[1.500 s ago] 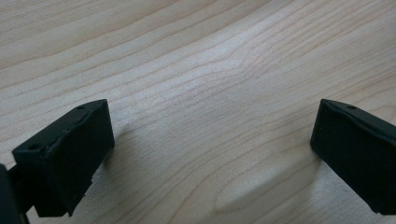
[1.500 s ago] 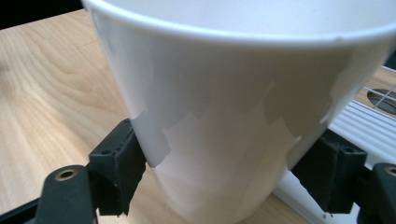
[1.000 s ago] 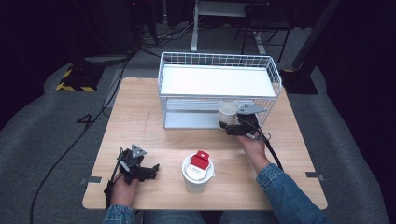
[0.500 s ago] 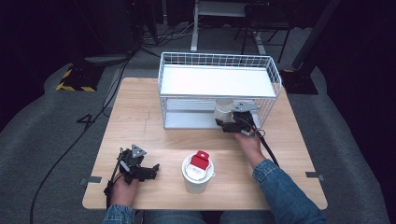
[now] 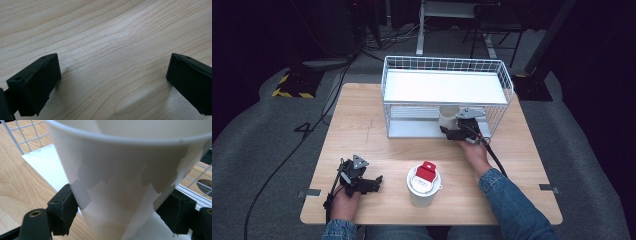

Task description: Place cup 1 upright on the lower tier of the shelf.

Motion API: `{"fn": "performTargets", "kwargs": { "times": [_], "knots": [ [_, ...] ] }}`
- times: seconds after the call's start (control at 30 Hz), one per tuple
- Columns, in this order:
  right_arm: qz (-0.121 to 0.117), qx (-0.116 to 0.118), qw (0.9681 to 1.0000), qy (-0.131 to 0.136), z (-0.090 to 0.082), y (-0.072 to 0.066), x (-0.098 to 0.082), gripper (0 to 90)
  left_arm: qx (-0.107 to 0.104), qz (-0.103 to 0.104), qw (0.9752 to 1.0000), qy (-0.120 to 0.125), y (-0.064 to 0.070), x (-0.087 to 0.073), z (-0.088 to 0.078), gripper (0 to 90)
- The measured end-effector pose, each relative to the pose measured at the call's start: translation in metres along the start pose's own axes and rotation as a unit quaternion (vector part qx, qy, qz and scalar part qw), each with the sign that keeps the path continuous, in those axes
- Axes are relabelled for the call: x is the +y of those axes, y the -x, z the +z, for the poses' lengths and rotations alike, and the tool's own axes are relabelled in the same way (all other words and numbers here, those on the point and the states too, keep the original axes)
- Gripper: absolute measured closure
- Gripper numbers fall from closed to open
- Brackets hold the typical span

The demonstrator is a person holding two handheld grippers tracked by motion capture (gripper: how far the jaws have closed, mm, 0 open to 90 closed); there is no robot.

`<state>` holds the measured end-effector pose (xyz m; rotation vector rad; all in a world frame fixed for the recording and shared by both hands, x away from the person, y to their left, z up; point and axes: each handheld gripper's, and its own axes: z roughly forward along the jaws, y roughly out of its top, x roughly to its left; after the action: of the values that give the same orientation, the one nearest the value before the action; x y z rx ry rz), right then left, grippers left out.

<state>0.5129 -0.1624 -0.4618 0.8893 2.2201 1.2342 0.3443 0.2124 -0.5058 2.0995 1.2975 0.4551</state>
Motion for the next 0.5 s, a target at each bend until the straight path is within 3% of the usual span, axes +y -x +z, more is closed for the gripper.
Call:
{"fn": "performTargets", "kwargs": {
  "times": [0.23,0.5],
  "knots": [
    [-0.002,-0.019,0.9998,-0.004,0.013,-0.003,0.002,23.6,0.0,0.0,1.0,0.0,0.0,0.0,0.0,0.0],
    [0.008,-0.021,0.9997,-0.006,0.022,-0.002,0.003,23.5,0.0,0.0,1.0,0.0,0.0,0.0,0.0,0.0]
  ]
}}
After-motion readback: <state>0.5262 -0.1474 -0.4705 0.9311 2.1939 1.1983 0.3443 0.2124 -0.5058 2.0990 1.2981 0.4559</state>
